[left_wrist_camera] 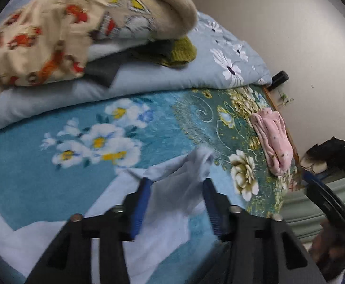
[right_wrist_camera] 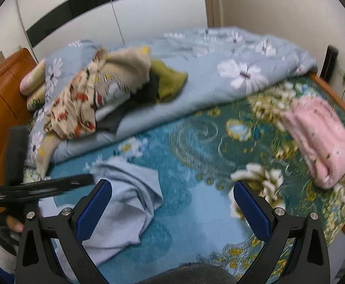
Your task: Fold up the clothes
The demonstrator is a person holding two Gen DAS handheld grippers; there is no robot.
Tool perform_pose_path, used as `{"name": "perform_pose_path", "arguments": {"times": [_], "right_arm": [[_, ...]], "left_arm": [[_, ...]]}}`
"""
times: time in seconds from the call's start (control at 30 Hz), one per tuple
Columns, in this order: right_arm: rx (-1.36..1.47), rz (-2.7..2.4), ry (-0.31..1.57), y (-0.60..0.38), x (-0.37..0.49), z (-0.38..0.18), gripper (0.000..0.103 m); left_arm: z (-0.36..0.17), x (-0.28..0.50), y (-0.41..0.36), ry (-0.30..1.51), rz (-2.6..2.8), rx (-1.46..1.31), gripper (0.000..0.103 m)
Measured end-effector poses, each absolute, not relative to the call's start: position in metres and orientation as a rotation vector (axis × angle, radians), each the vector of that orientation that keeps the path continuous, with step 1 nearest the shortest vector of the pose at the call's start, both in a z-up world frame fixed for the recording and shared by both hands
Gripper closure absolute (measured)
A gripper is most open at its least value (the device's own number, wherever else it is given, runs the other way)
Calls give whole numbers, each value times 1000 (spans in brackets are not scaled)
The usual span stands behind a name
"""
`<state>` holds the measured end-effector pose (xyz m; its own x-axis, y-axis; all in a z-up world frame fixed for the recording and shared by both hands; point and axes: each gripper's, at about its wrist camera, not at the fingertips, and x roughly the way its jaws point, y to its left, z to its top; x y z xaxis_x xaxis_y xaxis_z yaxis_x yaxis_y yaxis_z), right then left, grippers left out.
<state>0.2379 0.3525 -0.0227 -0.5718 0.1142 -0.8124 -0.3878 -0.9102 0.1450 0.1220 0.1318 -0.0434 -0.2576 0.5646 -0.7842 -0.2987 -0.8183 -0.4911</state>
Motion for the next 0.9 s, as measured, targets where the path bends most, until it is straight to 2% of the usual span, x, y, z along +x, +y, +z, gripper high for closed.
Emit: {"name": "perform_pose_path", "arguments": {"times": [0.03, 0.1, 0.17, 0.27, 0.37, 0.43, 0.5, 0.57, 0.9], "right_arm": [[-1306, 2495, 472, 356, 235, -31, 9], [-1399, 2460, 511, 360, 225, -51, 31], [-1481, 2433, 521, 361, 212, -66, 38], [-1583, 2438, 508, 356, 186, -85, 39], [-1674, 2413, 496, 353, 159, -105, 39], [-1719, 2373, 515, 356, 146, -119, 44], [-1756, 2325, 555, 362, 135, -133, 58], [-1777, 2304, 588, 366, 128, -141, 62], [-1806, 2354, 657, 362, 106, -142, 62]], "left_arm": [[-43, 128, 120, -299, 2139, -1453, 46], [-50, 138, 100, -216, 2202, -1467, 46], [-60, 151, 86, -149, 2249, -1492, 46], [-73, 177, 63, -95, 2282, -1559, 46], [-86, 201, 50, -131, 2273, -1624, 46], [-94, 207, 48, -163, 2254, -1642, 45], [-100, 210, 51, -176, 2231, -1662, 46], [-106, 210, 56, -184, 2193, -1694, 45], [-104, 197, 61, -164, 2205, -1697, 45]]}}
